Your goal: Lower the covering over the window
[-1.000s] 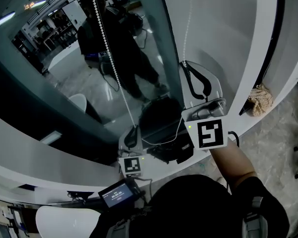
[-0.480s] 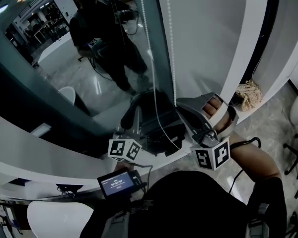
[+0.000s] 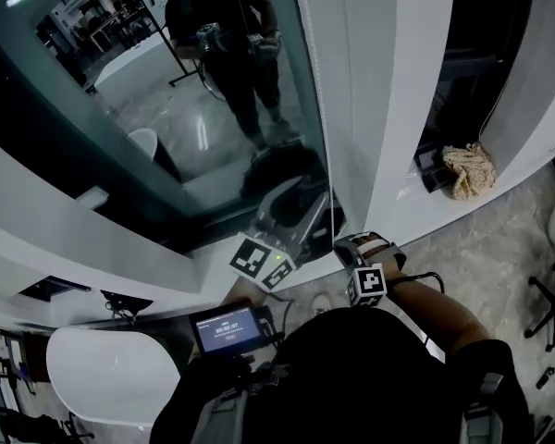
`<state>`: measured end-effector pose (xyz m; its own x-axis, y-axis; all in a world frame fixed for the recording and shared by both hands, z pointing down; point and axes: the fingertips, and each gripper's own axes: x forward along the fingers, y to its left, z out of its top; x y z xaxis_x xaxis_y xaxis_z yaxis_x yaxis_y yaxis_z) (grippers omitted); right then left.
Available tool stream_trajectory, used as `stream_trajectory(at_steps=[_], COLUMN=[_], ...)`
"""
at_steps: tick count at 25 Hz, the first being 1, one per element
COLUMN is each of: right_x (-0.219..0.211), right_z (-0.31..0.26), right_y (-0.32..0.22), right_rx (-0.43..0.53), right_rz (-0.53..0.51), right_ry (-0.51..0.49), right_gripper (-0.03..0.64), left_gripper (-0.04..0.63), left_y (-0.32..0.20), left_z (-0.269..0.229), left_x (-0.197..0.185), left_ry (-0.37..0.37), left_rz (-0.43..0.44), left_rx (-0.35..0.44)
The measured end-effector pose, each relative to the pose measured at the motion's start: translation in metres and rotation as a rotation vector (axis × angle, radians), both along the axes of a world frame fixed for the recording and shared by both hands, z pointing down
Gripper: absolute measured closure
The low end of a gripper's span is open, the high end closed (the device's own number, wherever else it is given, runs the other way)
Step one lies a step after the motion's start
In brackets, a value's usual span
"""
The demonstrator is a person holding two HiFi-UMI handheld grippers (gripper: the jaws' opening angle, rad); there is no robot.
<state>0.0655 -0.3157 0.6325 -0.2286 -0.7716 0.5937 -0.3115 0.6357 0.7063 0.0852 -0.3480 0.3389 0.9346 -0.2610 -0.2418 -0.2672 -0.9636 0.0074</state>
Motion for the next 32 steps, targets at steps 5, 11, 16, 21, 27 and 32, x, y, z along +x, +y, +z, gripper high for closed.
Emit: stream_trajectory(at_steps=[5,11,16,21,27,32], right_x=[-0.012,-0.005,0.008,0.038,0.106,0.087], right_z=[-0.004,-0.011,-0.005,-0.019,-0.131,-0.271], right_y=[0.034,0.061,0.088,0.107,0.084,0.078], right_rx=[-0.017,-0.014,-0.133,-0.242,-0.088,0.107], right_rz=[-0.006,-0.010,0.045,0.212,0.320,0.033], right_ry=[-0.111,-0.150,-0.320,-0.796,-1.479,-1.539], right_gripper=[0.606,0.606,0.600,0.567,0.508,0.502], left_gripper=[0.426,0.578,0.589,0.589,0.588,0.588], left_y=[0.024,0.039,0.048,0.039,0.119,0.182], left_z=[-0.031,-0.046,-0.024,0.146,0.330,0.387], left_x=[0.021,0.026,0.035,0.028,-0.011,-0.029], left_ry=[0.091,0.072,-0.062,-0.577,-0.932,-1.035], left_rz=[-0.084,-0.133,-0.206,-0.307,-0.206,-0.104], left_rx=[0.019,0.044,0.128,0.176,-0.093,-0.215])
